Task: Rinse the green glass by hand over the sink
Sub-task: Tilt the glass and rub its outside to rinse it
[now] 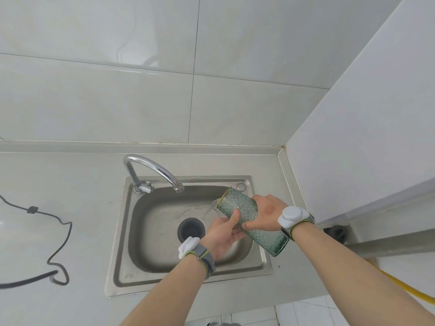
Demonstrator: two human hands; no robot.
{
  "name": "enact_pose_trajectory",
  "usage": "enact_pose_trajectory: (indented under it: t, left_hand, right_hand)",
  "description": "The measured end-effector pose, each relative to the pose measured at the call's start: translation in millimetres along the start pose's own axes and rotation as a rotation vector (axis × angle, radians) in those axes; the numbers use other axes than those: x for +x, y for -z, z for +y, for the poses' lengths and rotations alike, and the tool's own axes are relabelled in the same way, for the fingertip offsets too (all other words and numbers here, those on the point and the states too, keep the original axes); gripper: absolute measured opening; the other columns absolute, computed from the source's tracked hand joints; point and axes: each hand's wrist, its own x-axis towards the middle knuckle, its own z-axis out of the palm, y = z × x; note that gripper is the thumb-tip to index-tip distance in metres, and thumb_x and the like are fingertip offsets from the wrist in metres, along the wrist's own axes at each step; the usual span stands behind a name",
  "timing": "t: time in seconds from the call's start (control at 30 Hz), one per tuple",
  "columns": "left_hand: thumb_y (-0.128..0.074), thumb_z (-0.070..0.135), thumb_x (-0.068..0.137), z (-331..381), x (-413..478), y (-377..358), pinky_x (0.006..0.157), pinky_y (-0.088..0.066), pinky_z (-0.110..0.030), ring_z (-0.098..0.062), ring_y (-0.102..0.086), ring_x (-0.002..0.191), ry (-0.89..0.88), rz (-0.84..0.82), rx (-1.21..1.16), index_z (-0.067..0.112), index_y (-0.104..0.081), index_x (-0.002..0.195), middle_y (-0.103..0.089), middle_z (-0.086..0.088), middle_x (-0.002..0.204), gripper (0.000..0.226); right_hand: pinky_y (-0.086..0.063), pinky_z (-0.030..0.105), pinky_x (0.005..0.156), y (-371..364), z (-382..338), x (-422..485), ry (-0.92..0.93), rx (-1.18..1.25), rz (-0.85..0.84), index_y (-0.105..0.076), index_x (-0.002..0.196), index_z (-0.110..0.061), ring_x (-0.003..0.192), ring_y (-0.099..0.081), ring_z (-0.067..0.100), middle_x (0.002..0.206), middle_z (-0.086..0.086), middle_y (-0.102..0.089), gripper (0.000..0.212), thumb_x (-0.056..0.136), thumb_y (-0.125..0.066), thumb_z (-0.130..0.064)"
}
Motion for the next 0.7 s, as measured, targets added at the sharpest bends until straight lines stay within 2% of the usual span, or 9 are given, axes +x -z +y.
enact_pose_trajectory:
  t: [0.1,0.27,0.47,0.7]
  left_hand:
    - [-0.051,0.030,0.100,1.5,-0.6,-3.4,0.074,-0.062,-0.028,-0.021,-0.076,0.077,0.003,-0.002,0.005,-0.010,-0.060,0.118,-0.074,-0.018,0.100,0.045]
    - [-0.050,0.031,0.100,1.9,-0.3,-7.0,0.064,-0.061,-0.025,-0.019,-0.077,0.071,0.014,-0.013,-0.002,-0.009,-0.061,0.115,-0.079,-0.012,0.081,0.044]
    - [-0.051,0.036,0.099,1.4,3.0,-8.7,0.067,-0.061,-0.027,-0.021,-0.077,0.076,0.010,-0.023,-0.006,-0.005,-0.065,0.105,-0.079,-0.014,0.084,0.043]
    - [-0.049,0.036,0.099,0.8,3.6,-11.7,0.068,-0.062,-0.028,-0.025,-0.078,0.080,0.006,-0.044,-0.052,-0.005,-0.064,0.104,-0.079,-0.019,0.089,0.045]
  right_hand:
    - [-0.061,0.043,0.070,1.0,2.2,2.4,-0.001,-0.018,-0.003,-0.057,0.101,-0.020,0.075,-0.067,0.024,0.088,-0.001,-0.066,0.078,0.050,-0.067,-0.078]
    - [-0.060,0.040,0.065,4.4,5.4,7.0,-0.011,-0.053,-0.007,-0.057,0.094,-0.023,0.069,-0.064,0.020,0.082,-0.004,-0.063,0.076,0.047,-0.066,-0.081]
    - [-0.059,0.038,0.066,13.0,4.1,10.2,-0.016,-0.091,-0.032,-0.057,0.094,-0.020,0.070,-0.063,0.021,0.083,-0.002,-0.062,0.078,0.046,-0.065,-0.081]
    - [-0.048,0.030,0.054,26.7,-2.3,7.7,-0.006,-0.147,-0.054,-0.060,0.093,-0.017,0.069,-0.063,0.022,0.082,-0.001,-0.061,0.076,0.049,-0.064,-0.079]
